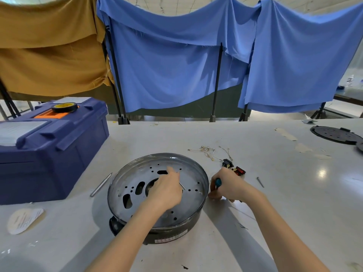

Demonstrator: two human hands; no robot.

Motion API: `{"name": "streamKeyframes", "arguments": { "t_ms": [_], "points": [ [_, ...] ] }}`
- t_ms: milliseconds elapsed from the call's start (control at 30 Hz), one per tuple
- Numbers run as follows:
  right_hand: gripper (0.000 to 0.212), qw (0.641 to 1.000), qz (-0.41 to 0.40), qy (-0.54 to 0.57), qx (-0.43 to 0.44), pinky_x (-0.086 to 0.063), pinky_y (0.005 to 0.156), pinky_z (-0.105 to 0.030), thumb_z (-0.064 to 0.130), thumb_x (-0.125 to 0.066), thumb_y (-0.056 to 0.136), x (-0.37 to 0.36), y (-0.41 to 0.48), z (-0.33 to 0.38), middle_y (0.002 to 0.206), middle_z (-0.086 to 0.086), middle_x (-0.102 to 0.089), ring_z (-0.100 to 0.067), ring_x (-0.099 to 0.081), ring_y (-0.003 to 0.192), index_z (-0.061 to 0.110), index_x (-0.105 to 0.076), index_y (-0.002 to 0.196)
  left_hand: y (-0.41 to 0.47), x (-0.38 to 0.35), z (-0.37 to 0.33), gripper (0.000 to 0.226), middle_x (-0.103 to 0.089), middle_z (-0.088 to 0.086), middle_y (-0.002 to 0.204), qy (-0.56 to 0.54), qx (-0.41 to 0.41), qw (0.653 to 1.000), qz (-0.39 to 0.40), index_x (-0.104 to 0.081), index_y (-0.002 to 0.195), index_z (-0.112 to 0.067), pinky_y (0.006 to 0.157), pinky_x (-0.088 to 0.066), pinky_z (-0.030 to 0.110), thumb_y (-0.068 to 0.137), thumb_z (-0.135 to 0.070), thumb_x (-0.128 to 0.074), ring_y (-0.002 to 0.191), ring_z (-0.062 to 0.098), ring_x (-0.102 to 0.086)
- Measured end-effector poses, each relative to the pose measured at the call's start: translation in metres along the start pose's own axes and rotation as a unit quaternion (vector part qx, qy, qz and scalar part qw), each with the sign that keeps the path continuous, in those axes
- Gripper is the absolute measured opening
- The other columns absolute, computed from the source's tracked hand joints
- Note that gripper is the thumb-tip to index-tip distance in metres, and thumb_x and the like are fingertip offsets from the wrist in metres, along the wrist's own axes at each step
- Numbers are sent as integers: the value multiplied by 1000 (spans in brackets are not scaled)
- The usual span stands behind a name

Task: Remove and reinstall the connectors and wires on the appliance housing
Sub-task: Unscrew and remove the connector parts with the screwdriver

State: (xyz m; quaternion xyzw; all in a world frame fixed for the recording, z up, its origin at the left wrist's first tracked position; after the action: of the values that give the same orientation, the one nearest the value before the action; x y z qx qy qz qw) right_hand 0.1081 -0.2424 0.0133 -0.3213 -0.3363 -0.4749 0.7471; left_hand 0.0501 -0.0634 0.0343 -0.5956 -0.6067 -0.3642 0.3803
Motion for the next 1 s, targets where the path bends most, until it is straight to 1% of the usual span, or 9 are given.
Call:
{"name": "streamKeyframes", "arguments": {
  "t_ms": [133,233,333,433,533,633,700,867,1000],
  "points": [
    [22,1000,-11,-2,3,-38,35,-18,9,-76,78,-1,-2,-1,59,-7,-58,-12,-49,38,14,-63,61,3,-2,8,16,-42,3,65,-35,26,999,-16,-36,93,-7,54,-27,31,104,-17,-29,54,17,-36],
    [18,1000,-26,-7,-4,-38,35,-18,10,-75,81,2,-1,-3,64,-8,-59,-18,-51,44,12,-63,67,3,-2,14,12,-40,3,63,-42,40,998,-15,-36,91,-9,52,-23,31,101,-9,-31,54,17,-34],
    [17,999,-49,-4,-11,-40,36,-19,12,-76,81,4,0,-4,66,-8,-58,-20,-52,47,9,-63,71,3,-2,16,20,-39,3,66,-47,44,998,-13,-35,82,-13,52,-22,31,100,-4,-31,57,18,-34],
    [15,997,-70,-11,-16,-44,41,-25,12,-76,81,4,3,-1,63,-6,-57,-21,-53,51,5,-64,74,4,0,16,25,-39,3,69,-56,54,997,-17,-34,78,-14,56,-25,32,100,-3,-30,61,18,-34],
    [13,995,-90,-26,-24,-46,47,-24,13,-75,81,4,7,0,62,-1,-56,-14,-52,53,5,-66,76,6,4,17,28,-39,3,71,-69,59,996,-22,-32,75,-15,60,-28,34,100,-3,-30,63,20,-36],
    [14,992,-114,-34,-33,-46,47,-23,12,-73,82,7,9,0,63,1,-54,-11,-50,54,8,-63,73,7,11,18,21,-42,4,72,-84,65,994,-32,-36,83,-11,60,-29,33,102,-8,-29,61,19,-37],
    [14,990,-127,-37,-44,-50,53,-29,11,-73,82,8,10,-2,64,1,-54,-13,-52,57,9,-63,72,7,16,19,20,-44,5,75,-84,69,993,-41,-36,83,-11,60,-30,31,102,-8,-30,64,20,-40],
    [7,980,-190,-21,-64,-51,66,-33,6,-65,83,9,15,-4,79,-8,-63,-26,-61,80,0,-66,80,6,15,18,30,-43,6,77,-72,72,994,-26,-30,73,-16,59,-29,32,100,-4,-31,68,22,-39],
    [20,967,-242,5,-79,-56,74,-41,11,-58,88,11,17,-2,98,-17,-69,-34,-65,87,-4,-68,97,2,8,21,30,-40,2,69,-46,70,996,-11,-29,73,-17,50,-23,29,101,-8,-30,58,15,-34]
  ]
}}
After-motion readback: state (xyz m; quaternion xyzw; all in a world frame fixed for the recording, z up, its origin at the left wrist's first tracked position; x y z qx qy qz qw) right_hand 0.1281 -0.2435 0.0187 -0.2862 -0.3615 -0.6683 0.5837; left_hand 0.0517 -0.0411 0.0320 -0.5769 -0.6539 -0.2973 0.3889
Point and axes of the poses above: each hand's wrist, its own y-axis towards the middle knuckle, its own x-axis out of the back of the hand, z = x × y, the point moved 5 cm from there along y, towards the middle knuckle
